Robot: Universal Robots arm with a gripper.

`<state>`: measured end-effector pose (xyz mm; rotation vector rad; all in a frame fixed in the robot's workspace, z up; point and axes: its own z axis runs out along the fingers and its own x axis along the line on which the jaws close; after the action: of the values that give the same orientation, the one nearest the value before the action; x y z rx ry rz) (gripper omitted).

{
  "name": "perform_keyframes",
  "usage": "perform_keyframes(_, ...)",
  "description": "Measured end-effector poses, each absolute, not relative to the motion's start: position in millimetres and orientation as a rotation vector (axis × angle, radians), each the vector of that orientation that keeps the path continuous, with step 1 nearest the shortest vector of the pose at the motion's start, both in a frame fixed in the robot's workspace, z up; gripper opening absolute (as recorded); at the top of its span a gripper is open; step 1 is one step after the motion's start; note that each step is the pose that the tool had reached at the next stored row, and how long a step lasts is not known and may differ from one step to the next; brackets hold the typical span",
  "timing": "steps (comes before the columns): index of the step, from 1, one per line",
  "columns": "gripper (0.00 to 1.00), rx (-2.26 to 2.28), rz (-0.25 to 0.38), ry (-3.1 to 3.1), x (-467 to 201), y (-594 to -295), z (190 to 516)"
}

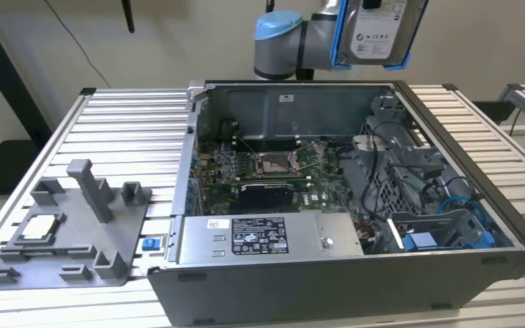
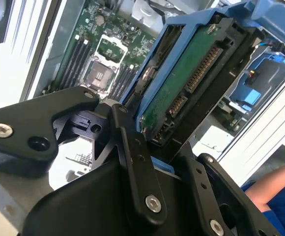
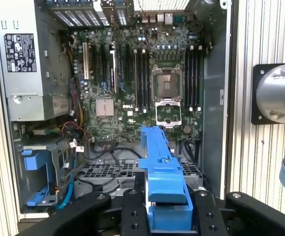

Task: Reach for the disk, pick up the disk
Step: 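Pick up the disk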

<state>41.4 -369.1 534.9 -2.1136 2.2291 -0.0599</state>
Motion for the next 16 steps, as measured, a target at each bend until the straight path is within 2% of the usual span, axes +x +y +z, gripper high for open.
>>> perform_keyframes(16, 0.0, -2.114, -0.06, 2.229, 80.6, -369.1, 535.0)
